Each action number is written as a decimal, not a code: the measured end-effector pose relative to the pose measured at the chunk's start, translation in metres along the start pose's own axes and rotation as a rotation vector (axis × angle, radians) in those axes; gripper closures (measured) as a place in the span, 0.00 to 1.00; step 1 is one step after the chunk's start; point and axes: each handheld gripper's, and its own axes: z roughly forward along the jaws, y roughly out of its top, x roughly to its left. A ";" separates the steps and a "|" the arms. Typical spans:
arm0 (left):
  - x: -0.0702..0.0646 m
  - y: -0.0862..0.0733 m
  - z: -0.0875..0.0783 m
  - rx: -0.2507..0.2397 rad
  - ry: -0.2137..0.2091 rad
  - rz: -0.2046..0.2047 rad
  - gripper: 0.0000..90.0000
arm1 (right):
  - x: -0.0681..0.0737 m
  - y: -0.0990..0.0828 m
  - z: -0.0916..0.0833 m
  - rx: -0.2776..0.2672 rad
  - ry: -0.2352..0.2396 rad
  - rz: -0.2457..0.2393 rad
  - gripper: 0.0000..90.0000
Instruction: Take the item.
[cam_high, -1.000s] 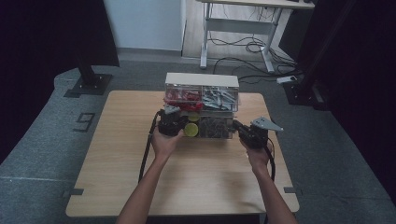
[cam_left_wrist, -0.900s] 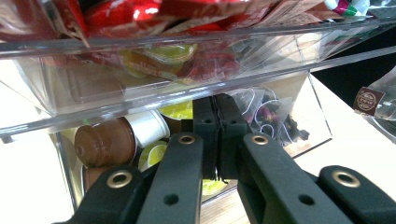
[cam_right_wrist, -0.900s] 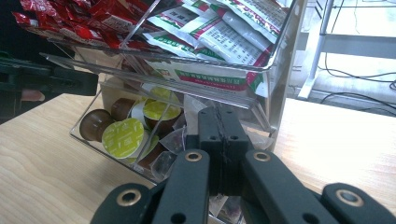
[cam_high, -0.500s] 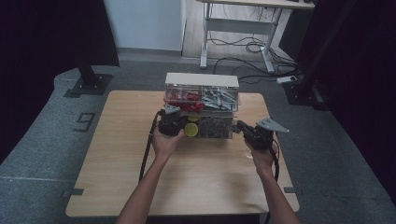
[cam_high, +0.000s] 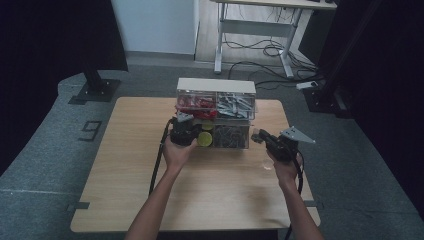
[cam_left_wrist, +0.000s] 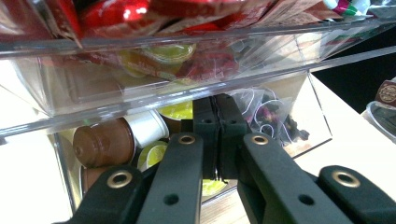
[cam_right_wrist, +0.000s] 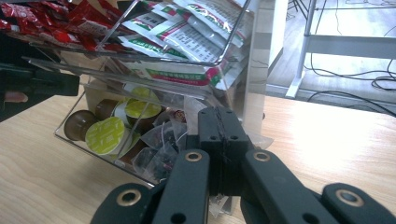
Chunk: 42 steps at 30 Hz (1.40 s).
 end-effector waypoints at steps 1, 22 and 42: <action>0.000 0.000 0.000 0.000 0.000 0.000 0.99 | 0.000 0.000 0.000 0.000 0.000 0.000 0.99; -0.001 0.000 0.000 0.002 0.000 0.002 0.99 | -0.015 -0.001 -0.012 -0.008 -0.029 0.017 0.99; -0.001 -0.001 0.001 0.006 0.004 0.010 0.99 | -0.030 -0.016 -0.027 -0.014 -0.053 0.051 0.99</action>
